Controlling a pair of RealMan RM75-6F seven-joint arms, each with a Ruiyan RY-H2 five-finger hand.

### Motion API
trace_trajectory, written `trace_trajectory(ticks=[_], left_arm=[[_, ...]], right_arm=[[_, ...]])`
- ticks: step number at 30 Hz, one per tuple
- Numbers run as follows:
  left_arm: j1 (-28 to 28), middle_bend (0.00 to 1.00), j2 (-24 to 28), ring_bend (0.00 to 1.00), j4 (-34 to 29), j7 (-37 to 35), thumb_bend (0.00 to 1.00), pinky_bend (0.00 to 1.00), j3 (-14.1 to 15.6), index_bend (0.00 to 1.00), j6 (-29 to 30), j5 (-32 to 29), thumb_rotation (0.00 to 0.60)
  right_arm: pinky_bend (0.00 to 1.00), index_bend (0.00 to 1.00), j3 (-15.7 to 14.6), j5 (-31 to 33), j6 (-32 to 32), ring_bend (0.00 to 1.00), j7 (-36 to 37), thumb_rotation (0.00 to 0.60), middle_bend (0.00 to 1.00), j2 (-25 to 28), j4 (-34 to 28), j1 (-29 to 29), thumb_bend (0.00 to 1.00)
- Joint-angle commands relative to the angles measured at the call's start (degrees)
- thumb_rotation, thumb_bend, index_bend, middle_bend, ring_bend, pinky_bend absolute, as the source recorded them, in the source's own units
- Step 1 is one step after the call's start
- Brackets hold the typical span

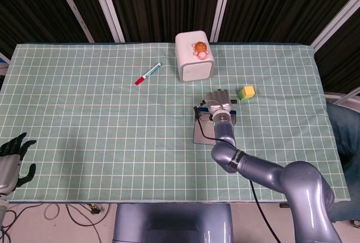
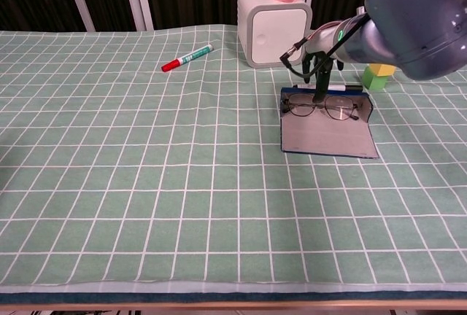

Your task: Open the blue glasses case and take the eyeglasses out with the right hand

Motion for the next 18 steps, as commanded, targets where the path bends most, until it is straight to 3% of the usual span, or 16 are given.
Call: trace_trajectory(ticks=[1, 18], left_arm=[[0.0, 0.0, 0.0, 0.0, 0.0, 0.0, 0.47, 0.09, 0.0, 0.18, 0.0, 0.0, 0.6], [-0.1, 0.0, 0.1, 0.0, -0.3, 0.1, 0.47, 0.09, 0.1, 0.19, -0.2, -0.4, 0.6]], right_arm=[[0.24, 0.36, 0.0, -0.5, -0.5, 0.21, 0.3, 0.6, 0.41, -0.4, 0.8, -0.2, 0.33], [0.24, 0.38, 0.1, -2.1, -1.0, 0.22, 2.0, 0.6, 0.44, 0.1, 0.5, -1.4, 0.38]])
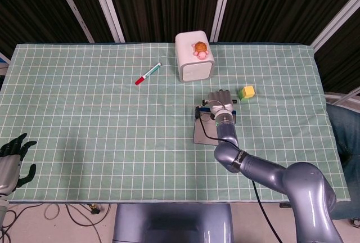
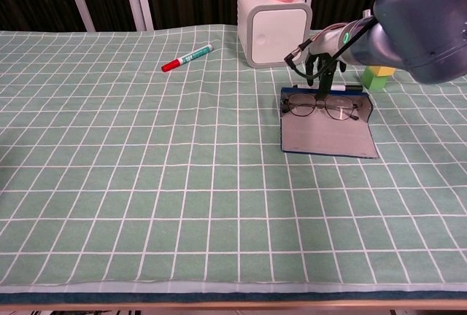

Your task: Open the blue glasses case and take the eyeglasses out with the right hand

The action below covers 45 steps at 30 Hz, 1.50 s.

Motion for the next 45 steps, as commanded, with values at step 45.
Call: trace_trajectory(ticks=[45], left_arm=[[-0.2, 0.0, 0.1, 0.0, -0.2, 0.0, 0.47, 0.1, -0.2, 0.19, 0.1, -0.7, 0.6]], right_arm=[[0.24, 0.47, 0.0, -0.8, -2.4, 0.26, 1.6, 0.6, 0.53, -1.0, 2.6, -0.8, 0.41]])
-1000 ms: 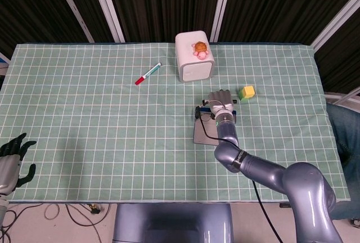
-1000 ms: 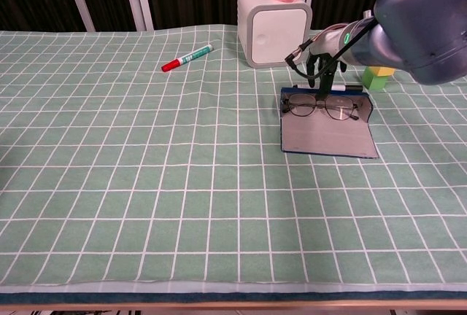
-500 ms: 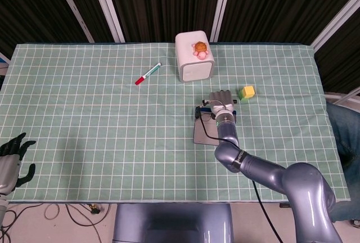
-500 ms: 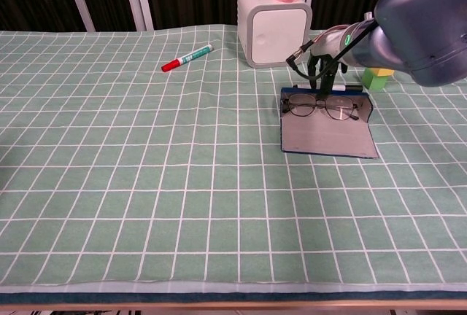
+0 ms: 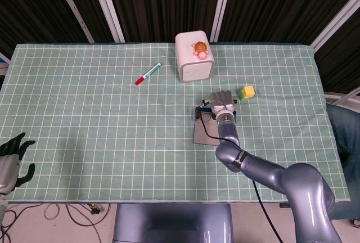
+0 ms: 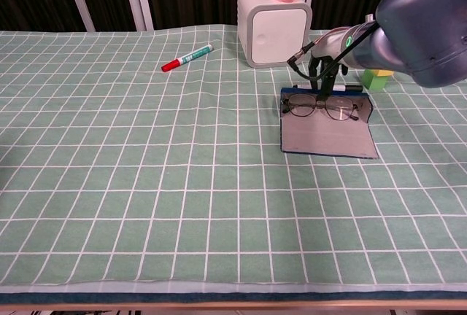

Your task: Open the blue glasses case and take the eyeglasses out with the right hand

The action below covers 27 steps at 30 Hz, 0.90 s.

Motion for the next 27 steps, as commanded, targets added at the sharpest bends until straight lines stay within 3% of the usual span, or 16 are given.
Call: trace_trajectory(ticks=[1, 19, 27], left_arm=[[0.0, 0.0, 0.0, 0.0, 0.0, 0.0, 0.47, 0.1, 0.0, 0.19, 0.0, -0.1, 0.6], [0.0, 0.0, 0.2, 0.0, -0.3, -0.3, 0.47, 0.1, 0.0, 0.19, -0.2, -0.3, 0.6], [-0.1, 0.0, 0.4, 0.0, -0.5, -0.6, 0.47, 0.11, 0.0, 0.19, -0.4, -0.5, 0.6]], right_arm=[[0.24, 0.48, 0.1, -0.5, -0.3, 0.27, 0.5, 0.6, 0.53, -0.2, 0.4, -0.1, 0.41], [0.24, 0.5, 0.1, -3.7, -0.5, 0.28, 3.6, 0.6, 0.54, 1.3, -2.2, -0.3, 0.43], [0.24, 0.5, -1.7, -15.0, 1.2, 0.28, 7.7, 0.6, 0.54, 0.4, -2.5, -0.8, 0.43]])
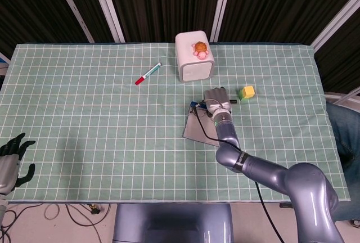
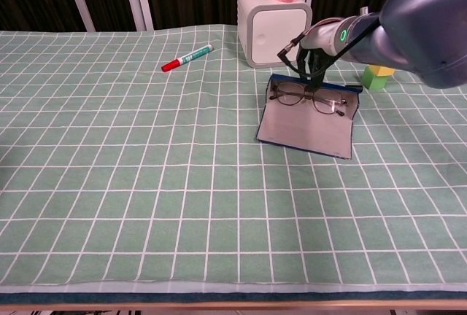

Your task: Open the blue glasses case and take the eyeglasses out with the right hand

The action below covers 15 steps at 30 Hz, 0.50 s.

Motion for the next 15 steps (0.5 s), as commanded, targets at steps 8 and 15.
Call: trace_trajectory(ticks=[8, 15], left_arm=[[0.0, 0.0, 0.1, 0.0, -0.1, 0.0, 0.47, 0.11, 0.1, 0.19, -0.1, 0.1, 0.6], [0.0, 0.0, 0.1, 0.0, -0.3, -0.1, 0.47, 0.11, 0.1, 0.19, 0.0, 0.1, 0.6]], right_arm=[[0.24, 0.5, -3.6, -17.2, 4.6, 0.28, 4.9, 0.6, 0.55, -1.0, -1.1, -1.2, 0.44], [0.24, 0.51, -3.7, -22.8, 5.4, 0.28, 7.5, 0.6, 0.55, -0.5, -3.3, -2.2, 0.43]])
